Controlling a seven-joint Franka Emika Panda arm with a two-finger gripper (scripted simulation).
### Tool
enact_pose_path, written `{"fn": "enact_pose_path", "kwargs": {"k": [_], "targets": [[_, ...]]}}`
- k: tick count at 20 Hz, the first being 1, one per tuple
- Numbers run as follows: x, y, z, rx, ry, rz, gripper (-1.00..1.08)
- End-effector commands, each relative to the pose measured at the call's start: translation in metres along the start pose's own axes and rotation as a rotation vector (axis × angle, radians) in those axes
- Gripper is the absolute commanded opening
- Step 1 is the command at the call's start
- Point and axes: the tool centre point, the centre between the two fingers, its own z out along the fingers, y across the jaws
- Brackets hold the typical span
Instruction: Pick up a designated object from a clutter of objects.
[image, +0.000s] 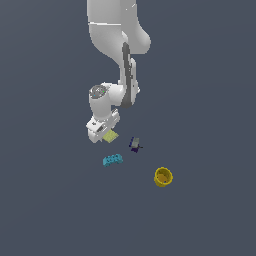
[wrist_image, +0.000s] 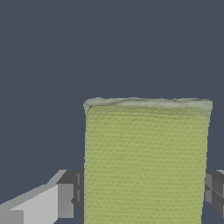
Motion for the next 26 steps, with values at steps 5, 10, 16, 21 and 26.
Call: {"fn": "enact_pose_path", "kwargs": {"k": [5,10,16,21,26], "targets": [[0.001,-0.001,-0.003,0.0,0.0,0.0,-1.0],[0.005,-0.004,-0.015,0.0,0.001,0.0,-1.0],[0.012,-0.011,-0.042,0.001,0.001,0.0,-1.0],[0.022,-0.019,-0.074,0.001,0.001,0.0,-1.0],[0.032,-0.028,-0.113,0.0,-0.001,0.001,-1.0]]}}
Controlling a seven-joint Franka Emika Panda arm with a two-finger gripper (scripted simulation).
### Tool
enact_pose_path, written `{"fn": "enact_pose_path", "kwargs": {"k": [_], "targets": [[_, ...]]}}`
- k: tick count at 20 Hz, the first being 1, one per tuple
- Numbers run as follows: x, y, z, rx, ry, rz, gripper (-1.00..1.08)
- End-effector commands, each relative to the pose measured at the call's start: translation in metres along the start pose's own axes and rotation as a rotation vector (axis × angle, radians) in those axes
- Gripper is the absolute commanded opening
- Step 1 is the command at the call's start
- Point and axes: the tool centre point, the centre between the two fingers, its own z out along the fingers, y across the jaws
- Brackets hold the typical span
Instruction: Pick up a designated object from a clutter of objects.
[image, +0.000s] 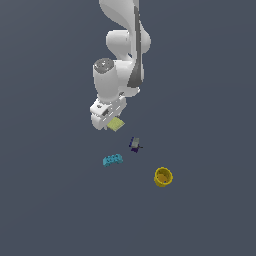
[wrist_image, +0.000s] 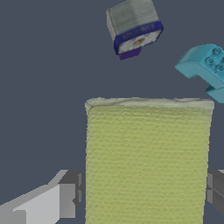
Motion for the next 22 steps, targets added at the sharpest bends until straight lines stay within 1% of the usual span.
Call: {"fn": "enact_pose_path", "kwargs": {"k": [1,22], "targets": [[0.005,-0.005,-0.02,-0.002,-0.001,0.0,-1.0],[0.057,-0.046,-0.197,-0.002,-0.003,-0.001,-1.0]]}}
